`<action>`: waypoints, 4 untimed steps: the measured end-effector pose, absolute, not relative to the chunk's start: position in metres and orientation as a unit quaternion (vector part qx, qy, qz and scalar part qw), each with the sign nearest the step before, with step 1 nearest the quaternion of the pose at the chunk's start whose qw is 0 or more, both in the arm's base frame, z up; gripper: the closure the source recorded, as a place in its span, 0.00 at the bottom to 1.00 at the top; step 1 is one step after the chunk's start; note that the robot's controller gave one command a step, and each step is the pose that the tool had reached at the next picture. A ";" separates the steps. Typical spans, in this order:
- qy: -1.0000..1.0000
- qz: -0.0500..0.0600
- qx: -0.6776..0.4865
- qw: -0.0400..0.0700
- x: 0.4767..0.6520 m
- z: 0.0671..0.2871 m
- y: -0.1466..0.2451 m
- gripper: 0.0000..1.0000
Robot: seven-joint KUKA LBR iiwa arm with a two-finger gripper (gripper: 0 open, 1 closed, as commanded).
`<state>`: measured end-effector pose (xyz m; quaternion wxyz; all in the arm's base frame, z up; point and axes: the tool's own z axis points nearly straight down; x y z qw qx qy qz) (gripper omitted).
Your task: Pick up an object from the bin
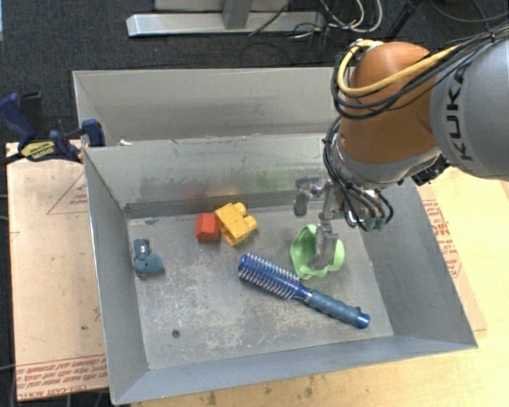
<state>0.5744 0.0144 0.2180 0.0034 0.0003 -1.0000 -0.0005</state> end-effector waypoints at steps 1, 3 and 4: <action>-0.980 -0.001 0.200 0.001 0.599 0.083 -0.035 0.00; -0.986 0.000 0.165 -0.005 0.566 0.199 -0.021 1.00; -0.960 0.001 0.279 -0.004 0.566 0.279 -0.034 1.00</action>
Offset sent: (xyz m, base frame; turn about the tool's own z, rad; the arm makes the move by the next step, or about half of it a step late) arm 0.0257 -0.0489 -0.1315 -0.4063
